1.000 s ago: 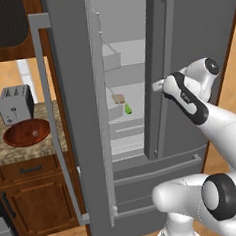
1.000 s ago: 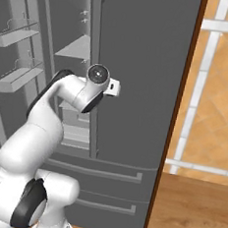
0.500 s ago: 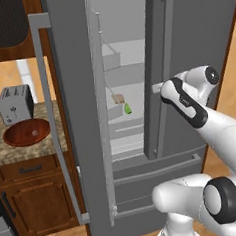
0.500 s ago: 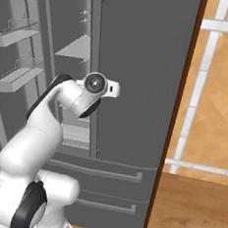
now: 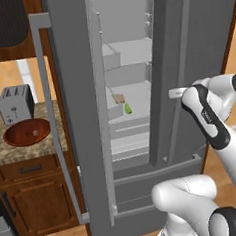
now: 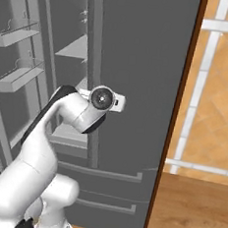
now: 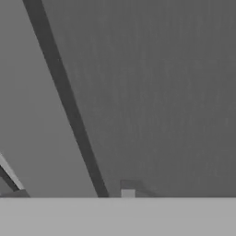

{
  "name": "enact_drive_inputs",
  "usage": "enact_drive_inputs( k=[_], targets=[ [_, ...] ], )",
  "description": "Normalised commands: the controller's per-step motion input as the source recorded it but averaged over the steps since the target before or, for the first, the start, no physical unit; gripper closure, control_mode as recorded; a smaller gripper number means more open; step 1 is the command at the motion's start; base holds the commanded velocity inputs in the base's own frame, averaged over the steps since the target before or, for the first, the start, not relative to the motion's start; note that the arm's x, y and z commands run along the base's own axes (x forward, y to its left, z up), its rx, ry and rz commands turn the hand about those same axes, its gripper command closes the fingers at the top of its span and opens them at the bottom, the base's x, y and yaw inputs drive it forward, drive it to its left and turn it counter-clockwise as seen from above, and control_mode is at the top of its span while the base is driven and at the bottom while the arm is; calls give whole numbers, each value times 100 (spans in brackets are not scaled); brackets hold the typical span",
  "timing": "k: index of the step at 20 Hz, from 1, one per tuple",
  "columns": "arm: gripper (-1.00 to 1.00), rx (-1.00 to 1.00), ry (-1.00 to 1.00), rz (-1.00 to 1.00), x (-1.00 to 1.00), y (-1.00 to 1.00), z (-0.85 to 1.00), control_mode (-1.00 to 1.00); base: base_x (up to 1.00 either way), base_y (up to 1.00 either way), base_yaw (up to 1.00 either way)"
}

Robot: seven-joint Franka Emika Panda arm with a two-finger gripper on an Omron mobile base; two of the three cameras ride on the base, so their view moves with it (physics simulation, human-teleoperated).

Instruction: Grab a lemon wedge from the fridge and one ice cube from the ice bowl, and put them in the glass of lemonade.

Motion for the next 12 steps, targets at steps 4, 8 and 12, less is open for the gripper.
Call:
enact_drive_inputs(
  k=[4, 8, 12],
  targets=[
    [100, 18, 5, -5, -100, -100, 14, -100, 0, 0, 0],
    [100, 17, 12, -8, -85, -100, 7, -100, 0, 0, 0],
    [100, 16, 16, -9, -78, -100, 7, -100, 0, 0, 0]
  ],
)
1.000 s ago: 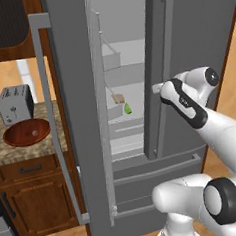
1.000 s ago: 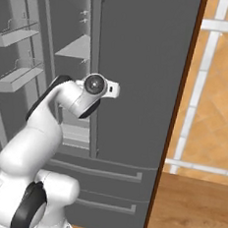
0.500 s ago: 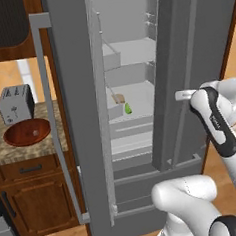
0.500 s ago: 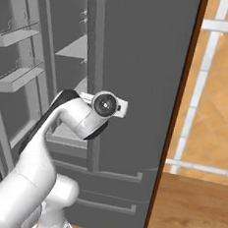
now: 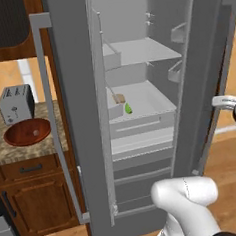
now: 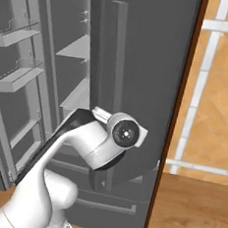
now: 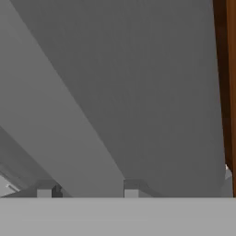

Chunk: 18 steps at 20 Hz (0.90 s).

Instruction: Grab a lemon wedge from the fridge and one ice cube from the ice bowl, and put them in the glass of lemonade.

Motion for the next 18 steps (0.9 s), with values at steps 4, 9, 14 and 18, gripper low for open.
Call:
enact_drive_inputs(
  k=[4, 9, 14, 18],
  targets=[
    [100, 16, 18, -9, -76, -100, 15, -100, 0, 0, 0],
    [-100, 13, 9, -3, -58, -74, 31, -100, 0, 0, 0],
    [-100, 0, 0, 3, -70, 1, 40, -100, 0, 0, 0],
    [-100, -23, 0, 9, -39, 70, 30, -100, 0, 0, 0]
  ],
)
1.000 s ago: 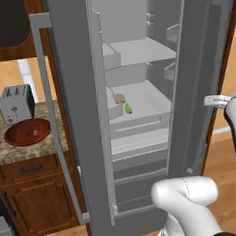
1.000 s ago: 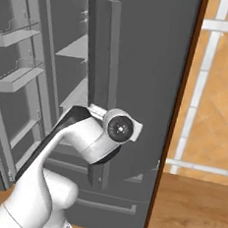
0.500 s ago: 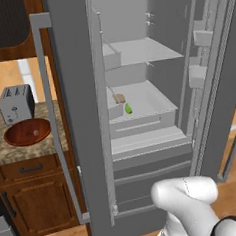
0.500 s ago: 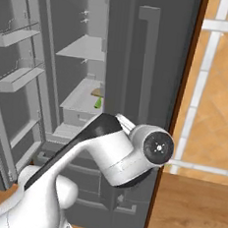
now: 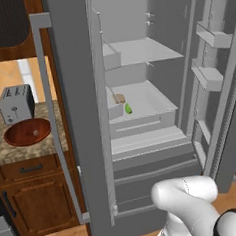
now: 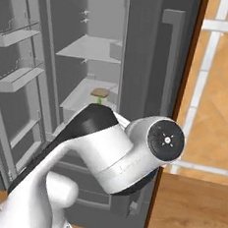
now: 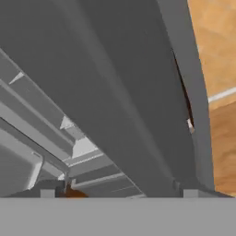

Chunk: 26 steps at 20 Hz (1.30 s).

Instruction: Grab a lemon wedge from the fridge and one ice cube from the ice bowl, and put them in the glass of lemonade.

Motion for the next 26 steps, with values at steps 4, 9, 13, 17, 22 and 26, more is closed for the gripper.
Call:
enact_drive_inputs(
  k=[4, 9, 13, 17, 22, 26],
  targets=[
    [-100, -55, 0, 9, -26, 94, 2, -100, 0, 0, 0],
    [-100, -71, 1, 14, -22, 94, 0, -100, 0, 0, 0],
    [-100, -63, 8, 33, -3, 60, 0, -100, 0, 0, 0],
    [-100, -54, 9, 42, 3, 25, 0, -100, 0, 0, 0],
    [-100, -45, 25, 15, 60, 25, -2, -100, 0, 0, 0],
    [-100, -24, 20, 1, 60, 1, -46, -100, 0, 0, 0]
  ],
)
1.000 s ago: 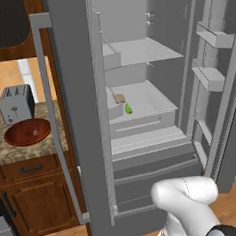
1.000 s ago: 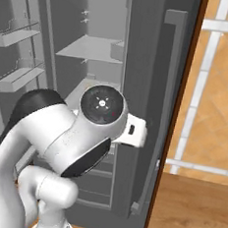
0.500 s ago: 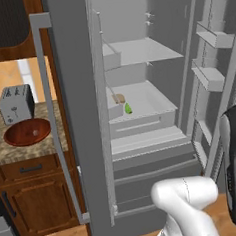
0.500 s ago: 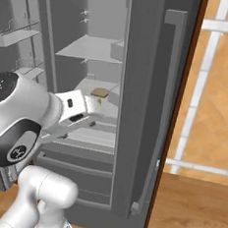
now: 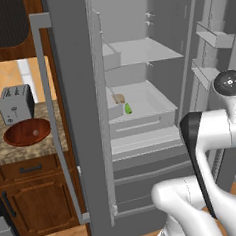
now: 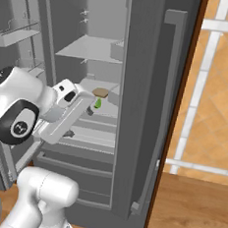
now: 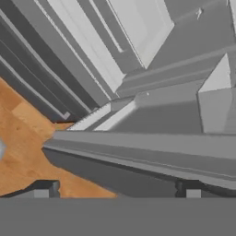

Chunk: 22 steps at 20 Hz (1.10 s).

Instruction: Grab a lemon wedge from the fridge and one ice cube from the ice bowl, and put them in the glass of lemonade.

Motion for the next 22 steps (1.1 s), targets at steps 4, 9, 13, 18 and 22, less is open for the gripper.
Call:
enact_drive_inputs(
  k=[4, 9, 13, 18, 22],
  targets=[
    [-100, -10, 10, 4, 46, -2, -78, -100, 0, 0, 0],
    [-100, -7, 1, 1, 36, -11, -70, -100, 0, 0, 0],
    [-100, -6, 0, 0, 41, -17, -61, -100, 0, 0, 0],
    [-100, -4, 8, 0, 77, -11, -47, -100, 0, 0, 0],
    [-100, -3, 11, 0, 99, -19, -34, -100, 0, 0, 0]
  ],
)
